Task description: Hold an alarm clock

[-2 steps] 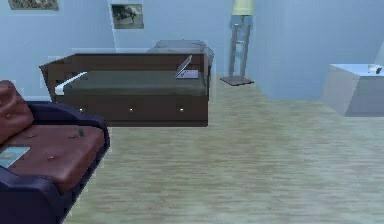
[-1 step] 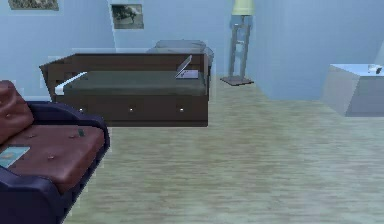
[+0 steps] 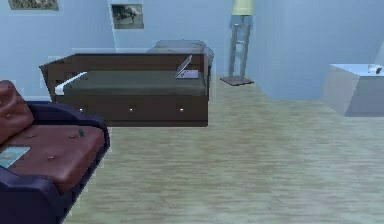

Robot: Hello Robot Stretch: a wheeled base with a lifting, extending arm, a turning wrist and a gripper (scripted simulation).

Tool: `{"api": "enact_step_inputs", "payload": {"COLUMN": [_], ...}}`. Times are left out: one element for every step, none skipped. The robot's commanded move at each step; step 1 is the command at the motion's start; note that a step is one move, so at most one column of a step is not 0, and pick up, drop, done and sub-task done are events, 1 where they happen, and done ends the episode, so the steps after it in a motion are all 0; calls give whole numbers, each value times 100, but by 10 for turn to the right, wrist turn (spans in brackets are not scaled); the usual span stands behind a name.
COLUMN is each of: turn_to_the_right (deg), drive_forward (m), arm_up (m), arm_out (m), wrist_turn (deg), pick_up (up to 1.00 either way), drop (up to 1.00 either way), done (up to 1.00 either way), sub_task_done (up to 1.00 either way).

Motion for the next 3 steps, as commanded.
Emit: {"api": "enact_step_inputs", "payload": {"turn_to_the_right": [0, 0, 0], "drive_forward": [0, 0, 0], "arm_up": [0, 10, 0], "arm_out": [0, 0, 0], "wrist_turn": [0, 0, 0], "pick_up": [100, 0, 0], "drop": [0, 0, 0], "done": [0, 0, 100], "sub_task_done": [0, 0, 0]}}
